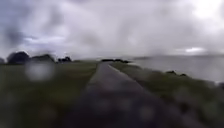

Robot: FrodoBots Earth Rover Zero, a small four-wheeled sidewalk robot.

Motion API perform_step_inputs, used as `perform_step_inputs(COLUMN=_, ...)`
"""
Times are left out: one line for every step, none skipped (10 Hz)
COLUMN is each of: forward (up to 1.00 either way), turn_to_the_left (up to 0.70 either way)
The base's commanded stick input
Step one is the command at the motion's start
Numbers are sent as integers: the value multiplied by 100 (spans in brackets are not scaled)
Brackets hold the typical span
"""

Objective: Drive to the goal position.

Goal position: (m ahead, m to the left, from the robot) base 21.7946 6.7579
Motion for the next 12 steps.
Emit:
perform_step_inputs(forward=70, turn_to_the_left=0)
perform_step_inputs(forward=70, turn_to_the_left=0)
perform_step_inputs(forward=70, turn_to_the_left=0)
perform_step_inputs(forward=70, turn_to_the_left=0)
perform_step_inputs(forward=70, turn_to_the_left=0)
perform_step_inputs(forward=70, turn_to_the_left=0)
perform_step_inputs(forward=70, turn_to_the_left=0)
perform_step_inputs(forward=70, turn_to_the_left=0)
perform_step_inputs(forward=70, turn_to_the_left=0)
perform_step_inputs(forward=70, turn_to_the_left=0)
perform_step_inputs(forward=70, turn_to_the_left=0)
perform_step_inputs(forward=70, turn_to_the_left=0)
